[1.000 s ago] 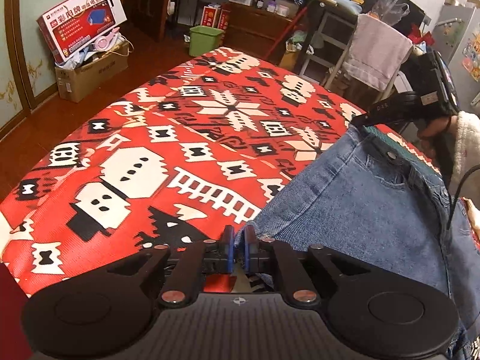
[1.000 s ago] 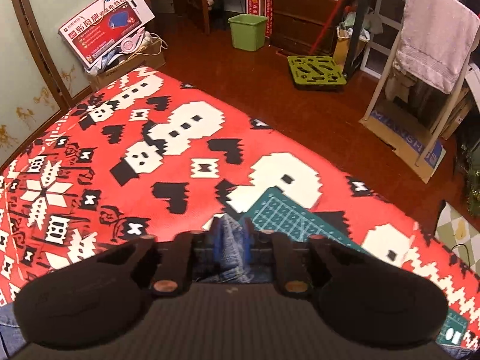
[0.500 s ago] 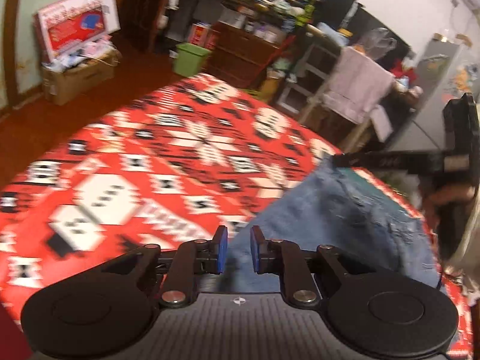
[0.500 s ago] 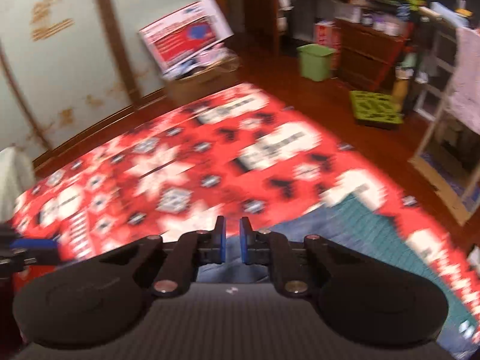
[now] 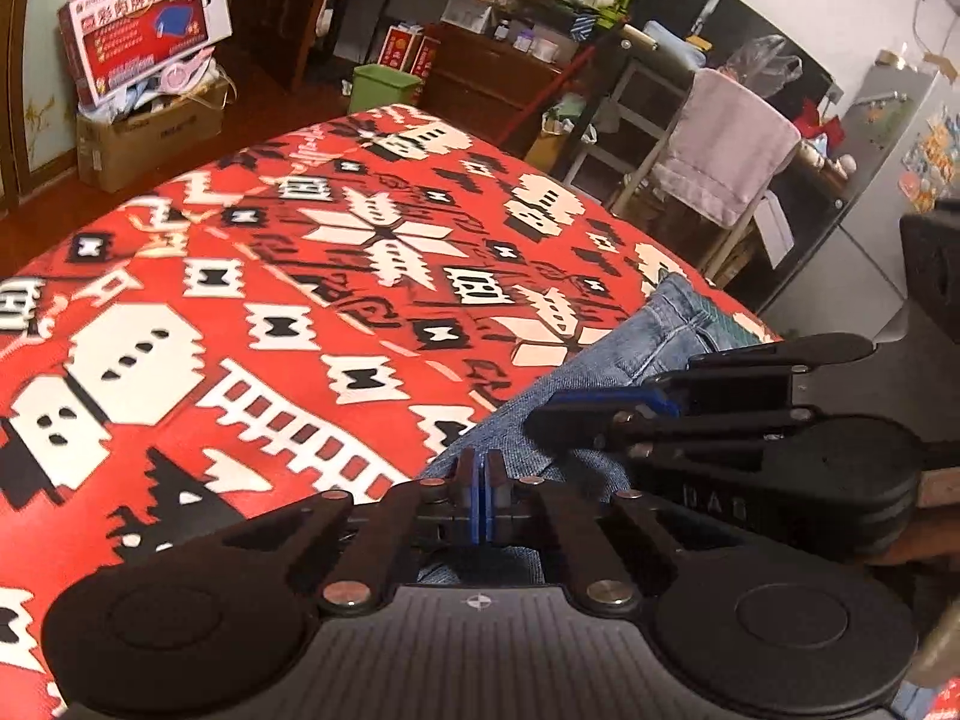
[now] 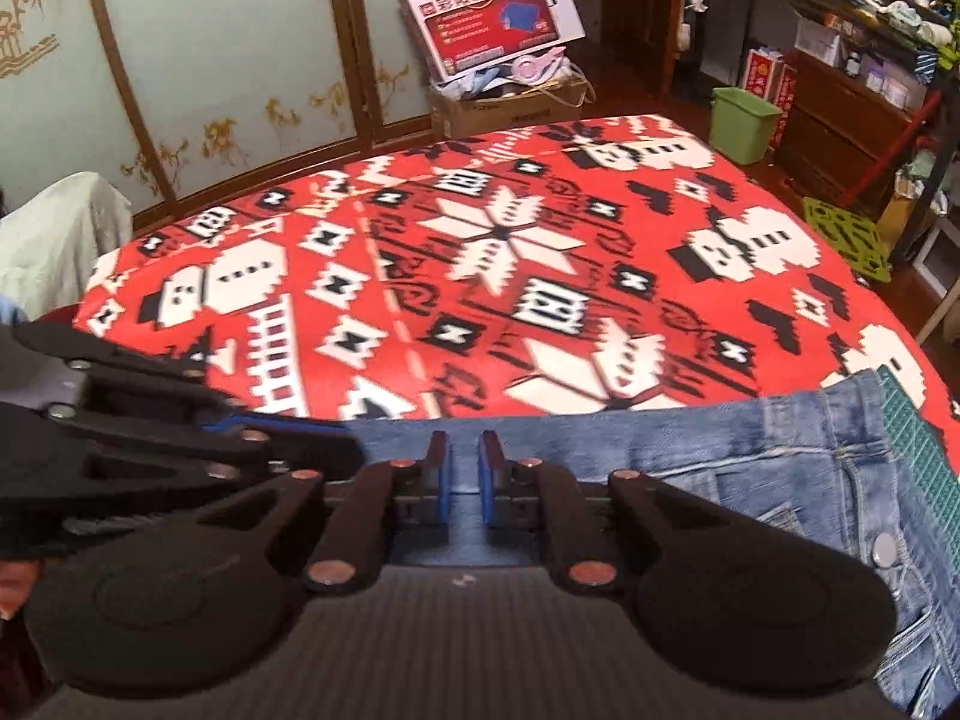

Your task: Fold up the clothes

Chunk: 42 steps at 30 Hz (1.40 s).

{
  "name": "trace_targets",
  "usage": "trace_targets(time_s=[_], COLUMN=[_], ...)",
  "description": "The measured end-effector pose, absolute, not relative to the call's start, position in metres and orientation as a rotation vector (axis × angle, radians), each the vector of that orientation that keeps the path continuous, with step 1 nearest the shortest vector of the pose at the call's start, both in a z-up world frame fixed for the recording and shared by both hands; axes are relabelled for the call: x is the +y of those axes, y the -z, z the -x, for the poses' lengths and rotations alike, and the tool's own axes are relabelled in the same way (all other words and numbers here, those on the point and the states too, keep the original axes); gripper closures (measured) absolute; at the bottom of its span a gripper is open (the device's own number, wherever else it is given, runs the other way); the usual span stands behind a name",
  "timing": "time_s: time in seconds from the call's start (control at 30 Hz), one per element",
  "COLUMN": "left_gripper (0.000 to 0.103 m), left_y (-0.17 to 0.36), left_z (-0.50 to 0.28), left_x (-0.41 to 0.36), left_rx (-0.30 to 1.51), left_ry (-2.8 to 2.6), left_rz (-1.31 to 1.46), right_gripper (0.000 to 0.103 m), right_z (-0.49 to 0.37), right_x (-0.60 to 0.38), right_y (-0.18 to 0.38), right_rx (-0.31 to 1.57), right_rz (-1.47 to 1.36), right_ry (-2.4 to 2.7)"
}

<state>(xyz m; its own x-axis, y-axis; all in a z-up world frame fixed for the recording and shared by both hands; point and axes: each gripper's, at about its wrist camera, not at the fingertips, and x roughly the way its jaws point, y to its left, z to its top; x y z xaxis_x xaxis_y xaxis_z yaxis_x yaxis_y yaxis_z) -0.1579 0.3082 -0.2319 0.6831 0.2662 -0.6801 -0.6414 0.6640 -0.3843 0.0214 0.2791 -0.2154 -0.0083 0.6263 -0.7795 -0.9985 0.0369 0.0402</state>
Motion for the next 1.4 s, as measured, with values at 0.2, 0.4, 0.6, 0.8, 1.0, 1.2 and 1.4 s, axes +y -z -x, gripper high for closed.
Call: trace_targets(time_s=[0.2, 0.4, 0.6, 0.8, 1.0, 1.2, 1.4], left_gripper=[0.100, 0.100, 0.100, 0.100, 0.100, 0.100, 0.100], left_y=[0.232, 0.233, 0.232, 0.228, 0.230, 0.231, 0.225], left_z=[0.160, 0.163, 0.162, 0.157, 0.159, 0.162, 0.163], left_x=[0.307, 0.309, 0.309, 0.311, 0.307, 0.309, 0.303], left_rx=[0.622, 0.618, 0.622, 0.637, 0.648, 0.637, 0.652], left_ry=[-0.547, -0.535, -0.537, -0.539, -0.540, -0.533, -0.569], left_rz=[0.652, 0.661, 0.656, 0.674, 0.628, 0.644, 0.592], right_gripper=[0.101, 0.103, 0.103, 0.099, 0.103, 0.103, 0.101], right_z=[-0.075, -0.107, -0.115, -0.129, -0.137, -0.139, -0.155], right_x=[0.279, 0.281, 0.280, 0.270, 0.283, 0.293, 0.284], right_y=[0.217, 0.221, 0.216, 0.209, 0.220, 0.218, 0.206], right_rx=[0.752, 0.754, 0.742, 0.749, 0.771, 0.752, 0.776], right_rz=[0.591, 0.532, 0.507, 0.470, 0.506, 0.538, 0.475], right_ry=[-1.305, -1.211, -1.226, -1.176, -1.147, -1.137, -1.115])
